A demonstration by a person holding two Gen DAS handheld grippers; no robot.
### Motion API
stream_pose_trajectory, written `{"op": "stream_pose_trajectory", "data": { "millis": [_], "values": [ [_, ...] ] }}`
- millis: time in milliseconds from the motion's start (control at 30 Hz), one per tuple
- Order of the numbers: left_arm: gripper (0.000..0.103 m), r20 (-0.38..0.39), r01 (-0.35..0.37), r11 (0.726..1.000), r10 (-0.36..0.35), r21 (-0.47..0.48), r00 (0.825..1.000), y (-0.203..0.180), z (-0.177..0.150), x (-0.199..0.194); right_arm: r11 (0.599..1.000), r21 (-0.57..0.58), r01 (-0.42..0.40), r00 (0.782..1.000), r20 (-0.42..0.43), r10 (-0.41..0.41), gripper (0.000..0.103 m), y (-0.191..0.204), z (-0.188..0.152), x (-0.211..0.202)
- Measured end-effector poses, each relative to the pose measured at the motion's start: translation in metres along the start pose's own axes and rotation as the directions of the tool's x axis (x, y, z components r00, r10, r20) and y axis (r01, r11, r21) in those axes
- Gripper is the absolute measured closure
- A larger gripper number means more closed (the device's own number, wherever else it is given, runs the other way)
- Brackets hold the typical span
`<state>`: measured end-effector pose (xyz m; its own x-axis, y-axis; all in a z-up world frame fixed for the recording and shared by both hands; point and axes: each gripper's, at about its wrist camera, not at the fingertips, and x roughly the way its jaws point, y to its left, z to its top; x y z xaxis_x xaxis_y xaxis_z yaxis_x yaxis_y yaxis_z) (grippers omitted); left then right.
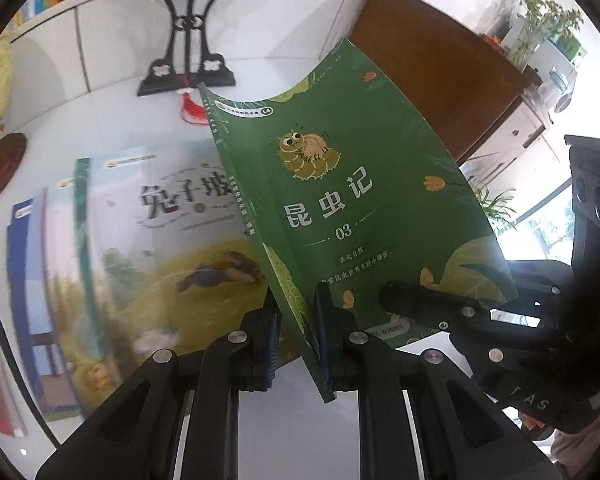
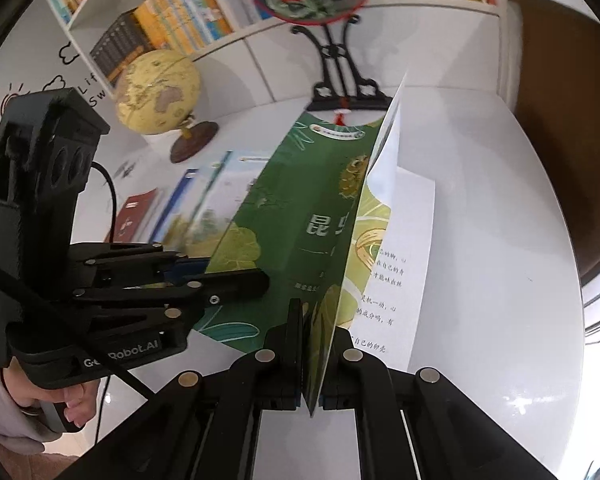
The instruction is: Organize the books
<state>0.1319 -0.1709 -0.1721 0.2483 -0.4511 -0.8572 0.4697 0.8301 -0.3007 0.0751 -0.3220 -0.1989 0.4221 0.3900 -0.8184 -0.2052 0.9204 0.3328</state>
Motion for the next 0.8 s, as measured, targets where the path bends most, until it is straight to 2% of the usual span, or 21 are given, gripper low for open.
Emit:
{"op": "stream_pose_trajectory", "data": {
  "millis": [400, 800],
  "values": [
    [0.089, 0.077, -0.008, 0.999, 0.011, -0.041, 0.997, 0.055, -0.009, -0.065, 0.998, -0.059, -0.021, 0.999, 0.049, 0.024, 0.098, 0.077, 0.014, -0.005],
    [0.089, 0.133, -0.018, 0.993, 0.034, -0.119, 0.990, 0.129, -0.039, -0.117, 0.986, -0.159, -0.042, 0.998, 0.048, 0.050, 0.098, 0.171, 0.033, 0.020]
  ]
}}
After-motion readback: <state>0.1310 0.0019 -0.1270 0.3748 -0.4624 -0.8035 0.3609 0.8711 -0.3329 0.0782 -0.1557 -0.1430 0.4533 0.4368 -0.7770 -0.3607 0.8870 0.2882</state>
